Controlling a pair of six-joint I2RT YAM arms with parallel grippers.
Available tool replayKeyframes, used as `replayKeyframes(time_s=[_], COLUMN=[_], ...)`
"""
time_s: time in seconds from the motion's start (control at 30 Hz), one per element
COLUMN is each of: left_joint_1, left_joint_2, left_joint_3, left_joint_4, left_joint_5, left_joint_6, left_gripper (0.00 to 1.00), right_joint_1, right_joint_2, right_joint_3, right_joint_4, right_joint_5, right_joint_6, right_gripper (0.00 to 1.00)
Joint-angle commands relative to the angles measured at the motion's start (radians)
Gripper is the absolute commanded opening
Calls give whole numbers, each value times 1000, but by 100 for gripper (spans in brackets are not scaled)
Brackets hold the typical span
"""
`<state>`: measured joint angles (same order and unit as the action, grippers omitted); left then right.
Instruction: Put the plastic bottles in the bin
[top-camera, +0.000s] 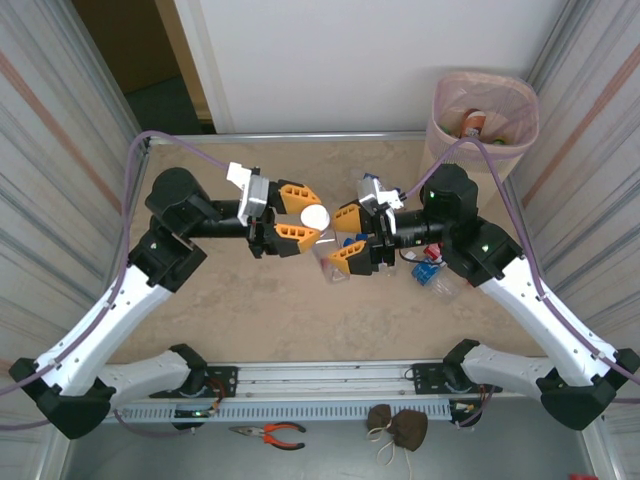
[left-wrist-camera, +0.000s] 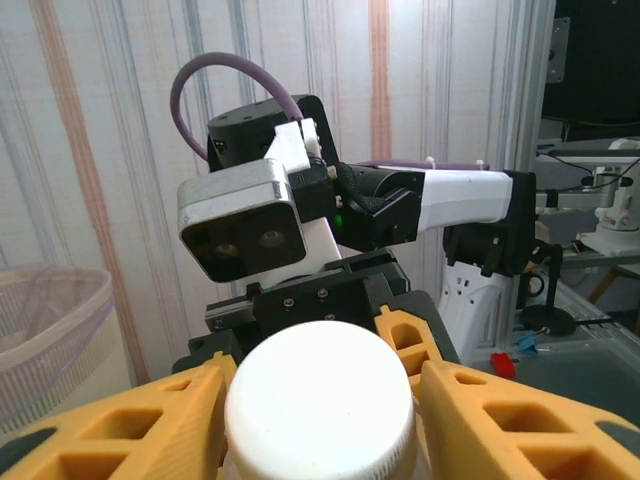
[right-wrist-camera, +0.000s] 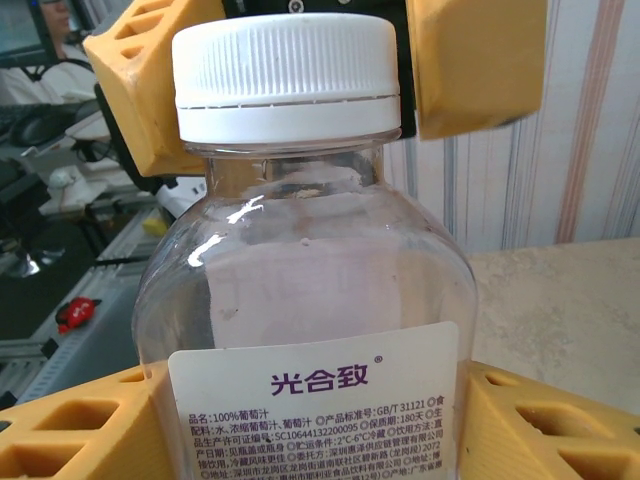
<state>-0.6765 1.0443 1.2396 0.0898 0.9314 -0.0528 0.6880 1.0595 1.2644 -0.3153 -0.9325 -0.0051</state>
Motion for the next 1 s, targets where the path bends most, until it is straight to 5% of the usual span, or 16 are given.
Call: replayKeyframes(time_s=[0.0,0.2,0.57,0.97], left_joint_1=[-3,-3,-4,-3], left_joint_2=[-55,-97,-156,-197], left_joint_3=[-15,-40,-86,-142], left_joint_4=[45,27,1,11], left_joint_5=[-44,-84,-145,-188], left_joint_6=[15,29,48,45], left_gripper=[60,66,67,68], right_joint_1=[1,-83,-395,-749], right_joint_2=[-19,-43,-19,182], right_joint_3=[30,38,162,333], right_joint_4=[-16,-25,-22,168], right_joint_5=[45,90,152,468], right_joint_6=[-7,9,87,528], right_gripper=[59,59,59,48])
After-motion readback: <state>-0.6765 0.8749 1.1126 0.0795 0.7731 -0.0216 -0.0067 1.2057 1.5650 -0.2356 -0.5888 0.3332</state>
